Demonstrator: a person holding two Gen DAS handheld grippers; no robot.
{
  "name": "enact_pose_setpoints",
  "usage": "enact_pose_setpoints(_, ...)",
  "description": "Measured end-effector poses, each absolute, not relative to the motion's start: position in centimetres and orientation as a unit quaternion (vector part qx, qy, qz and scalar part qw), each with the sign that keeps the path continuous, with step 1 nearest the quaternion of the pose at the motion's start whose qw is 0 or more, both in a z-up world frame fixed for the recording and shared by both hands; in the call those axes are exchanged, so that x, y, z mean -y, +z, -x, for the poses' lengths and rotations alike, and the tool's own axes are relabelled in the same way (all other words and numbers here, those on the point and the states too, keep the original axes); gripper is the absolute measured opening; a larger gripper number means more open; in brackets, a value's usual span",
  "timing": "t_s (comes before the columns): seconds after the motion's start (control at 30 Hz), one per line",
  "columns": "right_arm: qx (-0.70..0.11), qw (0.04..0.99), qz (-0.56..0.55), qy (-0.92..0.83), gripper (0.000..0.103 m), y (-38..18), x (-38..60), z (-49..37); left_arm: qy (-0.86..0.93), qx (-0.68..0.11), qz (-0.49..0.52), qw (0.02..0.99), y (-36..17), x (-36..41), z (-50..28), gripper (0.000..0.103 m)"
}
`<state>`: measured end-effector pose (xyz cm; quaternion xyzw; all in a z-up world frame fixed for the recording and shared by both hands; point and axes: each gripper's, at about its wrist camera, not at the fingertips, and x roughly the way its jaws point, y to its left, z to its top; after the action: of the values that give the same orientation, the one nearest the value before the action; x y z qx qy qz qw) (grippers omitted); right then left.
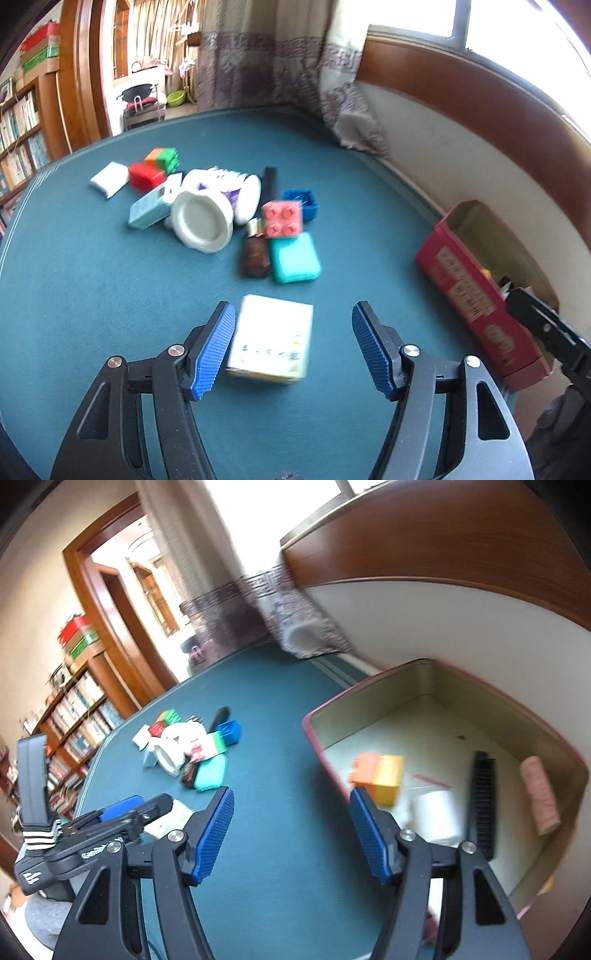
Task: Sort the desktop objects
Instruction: 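Grasp the yellow-white medicine box with the left tool, then grasp the teal soap box with the right tool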
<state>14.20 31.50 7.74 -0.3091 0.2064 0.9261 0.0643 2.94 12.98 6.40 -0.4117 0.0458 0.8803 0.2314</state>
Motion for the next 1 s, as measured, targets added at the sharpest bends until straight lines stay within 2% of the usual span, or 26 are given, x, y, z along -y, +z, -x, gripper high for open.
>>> enact_pose_setpoints(0.33,-0.179,0.038,0.331,0.926,0.069,7.6,-27.5,-11.9,0.872,-0.052,0.431,0.225,3.3,-12.5,-1.4,0.069)
enact_pose_setpoints(0.43,-0.18,0.031,0.337,0.924,0.069,7.6,-27.0,-11.0,0.862,-0.036,0.448,0.235,2.4,-12.3,-0.9,0.051)
enact_pose_setpoints(0.67,-0.174,0.011,0.356,0.918,0.069,7.0,-25.8,-8.4,0.876,-0.032,0.424,0.227,2.7,-11.3,-1.2,0.049)
enact_pose_setpoints(0.83,-0.157,-0.001,0.373,0.914,0.069,6.3,-24.9,-6.2,0.907,-0.045,0.373,0.189,4.3,-9.8,-1.8,0.049)
enact_pose_setpoints(1.0,-0.142,-0.007,0.395,0.908,0.069,5.2,-23.9,-3.4,0.916,-0.027,0.365,0.162,4.6,-8.0,-1.0,0.049)
